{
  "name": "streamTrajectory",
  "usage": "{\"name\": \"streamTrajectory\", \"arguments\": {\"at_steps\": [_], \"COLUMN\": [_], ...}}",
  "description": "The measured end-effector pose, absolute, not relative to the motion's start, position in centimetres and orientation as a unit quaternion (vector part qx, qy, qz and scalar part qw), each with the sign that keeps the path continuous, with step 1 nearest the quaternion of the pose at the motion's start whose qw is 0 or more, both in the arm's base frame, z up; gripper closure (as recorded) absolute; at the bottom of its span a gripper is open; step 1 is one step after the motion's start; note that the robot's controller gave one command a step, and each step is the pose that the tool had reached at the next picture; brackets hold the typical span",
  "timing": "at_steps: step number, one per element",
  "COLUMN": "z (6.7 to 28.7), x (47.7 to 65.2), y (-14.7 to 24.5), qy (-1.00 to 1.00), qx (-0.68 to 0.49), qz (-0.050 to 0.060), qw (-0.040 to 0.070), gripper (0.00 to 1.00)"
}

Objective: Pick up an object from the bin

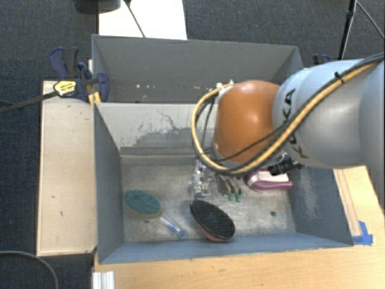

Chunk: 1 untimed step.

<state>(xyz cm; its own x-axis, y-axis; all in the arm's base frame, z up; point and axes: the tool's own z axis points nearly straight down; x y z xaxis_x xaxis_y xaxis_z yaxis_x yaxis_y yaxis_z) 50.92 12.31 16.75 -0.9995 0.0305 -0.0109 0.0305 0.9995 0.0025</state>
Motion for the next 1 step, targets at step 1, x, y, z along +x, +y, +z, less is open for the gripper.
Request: {"name": "streamTrajectory", "arguments": {"at_steps": [1], "z": [22.70], "x": [50.89], "y": [10.73], "qy": [0.994], "qx": [0.106], "qz": [0.001], "qw": [0.004], "gripper": [1.00]}}
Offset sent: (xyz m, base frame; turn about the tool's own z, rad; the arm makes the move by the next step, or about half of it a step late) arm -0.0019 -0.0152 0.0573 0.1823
